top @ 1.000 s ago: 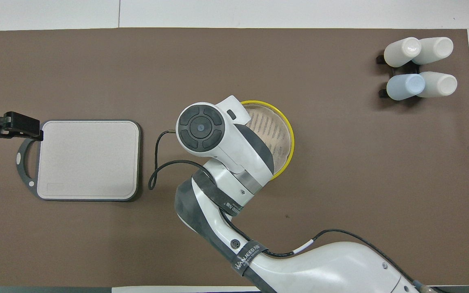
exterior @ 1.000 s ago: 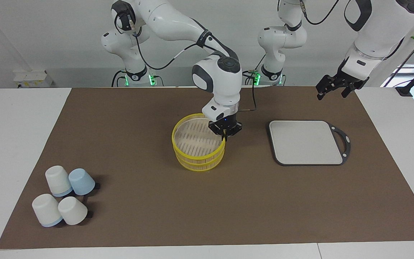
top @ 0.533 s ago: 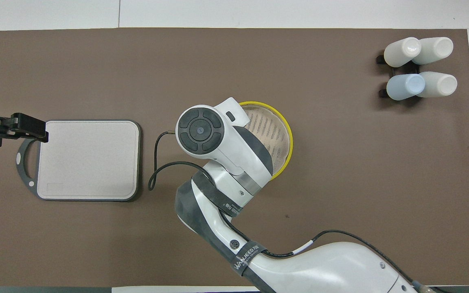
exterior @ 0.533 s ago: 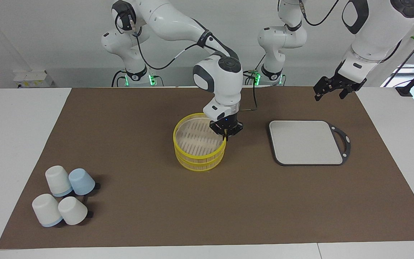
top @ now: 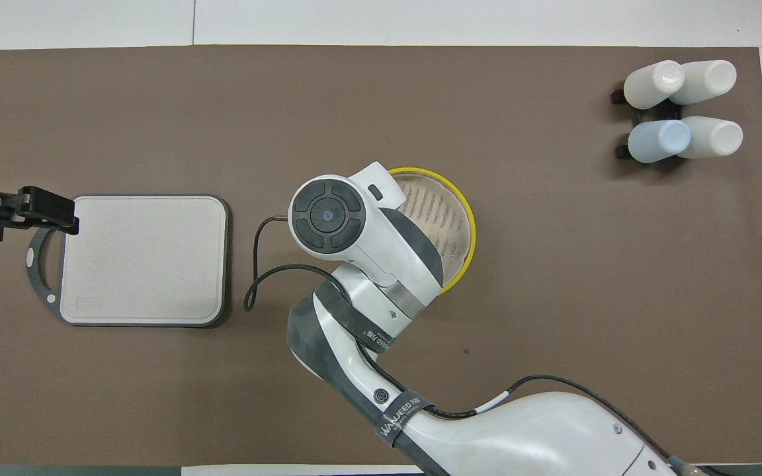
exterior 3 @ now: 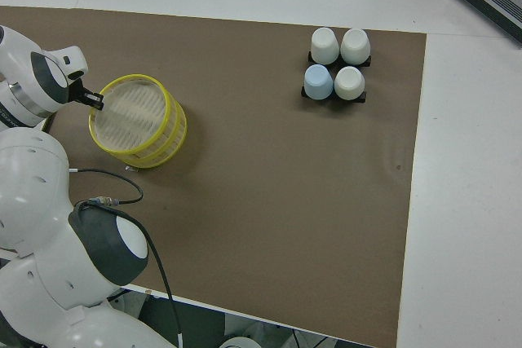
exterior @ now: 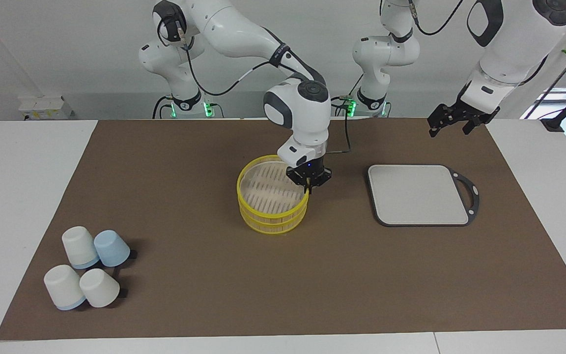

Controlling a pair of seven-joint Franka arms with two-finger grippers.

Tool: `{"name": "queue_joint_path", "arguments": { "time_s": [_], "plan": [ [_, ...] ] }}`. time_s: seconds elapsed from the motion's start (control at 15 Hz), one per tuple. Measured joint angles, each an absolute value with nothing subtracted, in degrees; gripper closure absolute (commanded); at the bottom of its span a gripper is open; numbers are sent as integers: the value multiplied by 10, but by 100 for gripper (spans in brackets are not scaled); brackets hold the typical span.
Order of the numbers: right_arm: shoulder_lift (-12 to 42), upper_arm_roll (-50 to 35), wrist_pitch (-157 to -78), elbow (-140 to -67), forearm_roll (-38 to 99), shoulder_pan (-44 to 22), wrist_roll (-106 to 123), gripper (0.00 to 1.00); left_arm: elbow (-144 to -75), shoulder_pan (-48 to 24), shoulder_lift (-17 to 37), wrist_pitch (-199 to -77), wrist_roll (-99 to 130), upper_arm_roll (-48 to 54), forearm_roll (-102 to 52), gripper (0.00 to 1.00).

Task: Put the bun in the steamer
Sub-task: 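Open the right gripper and lift it away from the lid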

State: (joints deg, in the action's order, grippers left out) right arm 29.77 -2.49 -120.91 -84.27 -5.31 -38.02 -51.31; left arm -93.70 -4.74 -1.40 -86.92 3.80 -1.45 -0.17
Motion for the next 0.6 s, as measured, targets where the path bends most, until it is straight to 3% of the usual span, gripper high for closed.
{"name": "queue_joint_path", "arguments": {
  "time_s": [0.33, 0.6],
  "plan": [
    [291, -23, -1206, -833, -53, -376, -513, 0, -937, -24, -18, -869, 38, 6, -2, 0],
    [226, -21, -1135, -813, -26, -309, -436, 0, -937, -24, -18, -873, 38, 8, -2, 0]
  ]
}}
